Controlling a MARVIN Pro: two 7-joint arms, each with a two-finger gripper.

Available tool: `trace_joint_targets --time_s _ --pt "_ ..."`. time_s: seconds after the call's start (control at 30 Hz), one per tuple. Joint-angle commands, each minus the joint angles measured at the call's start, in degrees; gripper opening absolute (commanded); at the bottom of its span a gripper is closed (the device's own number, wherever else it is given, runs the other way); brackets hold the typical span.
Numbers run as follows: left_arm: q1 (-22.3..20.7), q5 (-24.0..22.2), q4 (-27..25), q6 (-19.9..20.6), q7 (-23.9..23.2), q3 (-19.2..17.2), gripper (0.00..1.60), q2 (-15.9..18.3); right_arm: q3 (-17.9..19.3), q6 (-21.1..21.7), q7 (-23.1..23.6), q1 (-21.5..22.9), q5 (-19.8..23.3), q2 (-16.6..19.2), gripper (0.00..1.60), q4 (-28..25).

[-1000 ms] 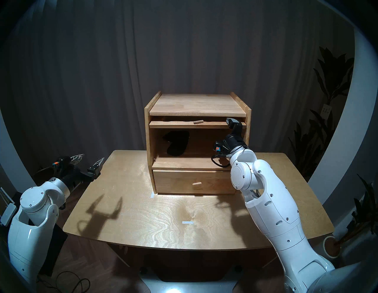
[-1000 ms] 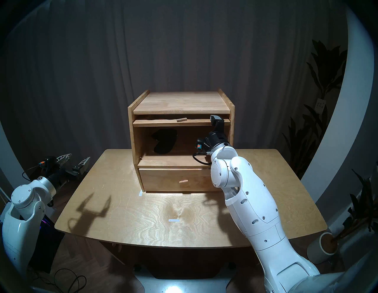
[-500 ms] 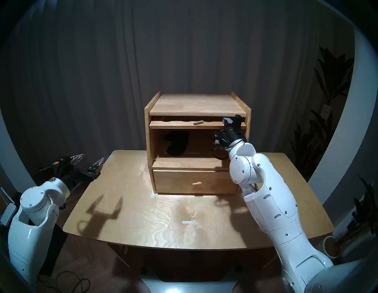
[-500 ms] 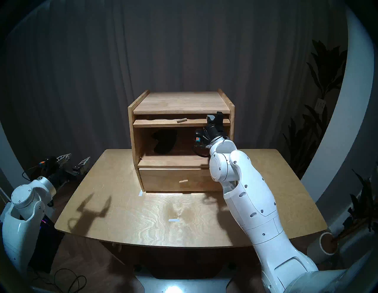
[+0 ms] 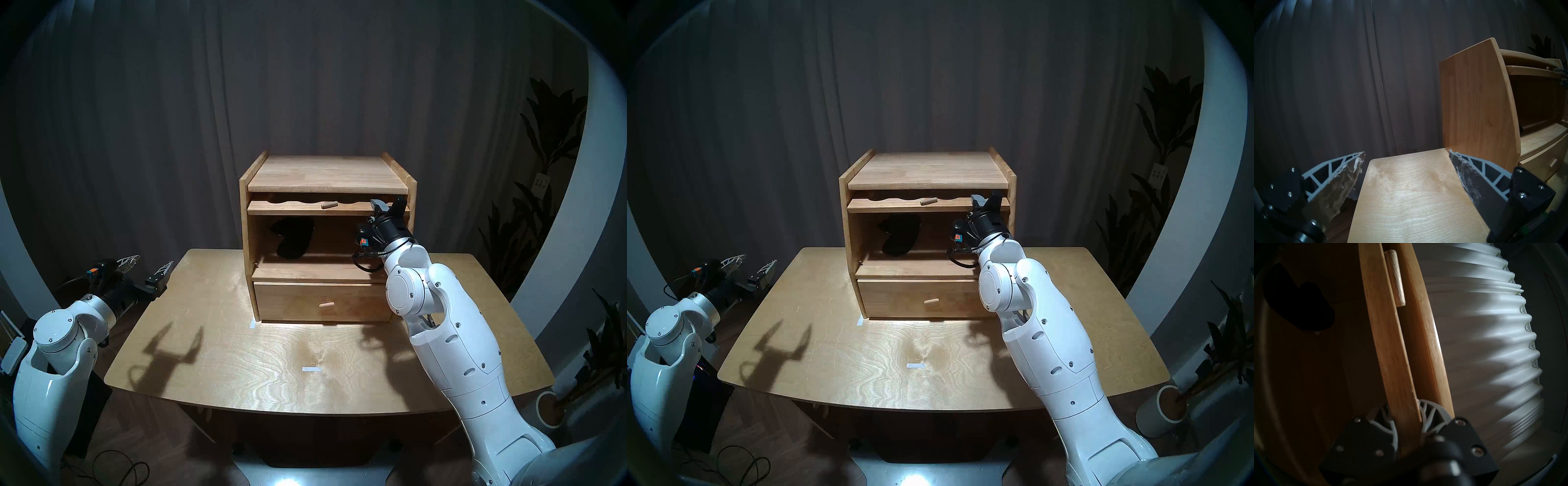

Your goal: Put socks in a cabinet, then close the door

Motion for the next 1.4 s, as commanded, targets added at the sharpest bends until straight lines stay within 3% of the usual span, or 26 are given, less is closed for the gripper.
trace_joint_targets --time_s 0.0,0.37,0.97,1.37 --pt "-0.7 0.0 -0.7 -0.4 0.1 -0.5 1.60 0.2 -1.5 -0.8 0.5 1.1 -1.0 0.4 0.00 -4.9" --pt "-0.7 0.0 -0.7 -0.4 0.1 -0.5 1.60 0.2 -5.0 -0.9 1.3 -1.3 -2.4 1.0 0.00 -9.7" --pt "-0.7 0.0 -0.7 -0.3 0.0 -0.5 1.60 0.2 -2.8 0.6 -1.0 -5.7 -2.5 1.3 0.00 -15.1" --pt "-0.7 0.0 -0.6 -0.3 0.0 -0.4 1.60 0.3 -4.0 0.0 -3.0 -10.1 -2.6 0.9 0.00 -18.3"
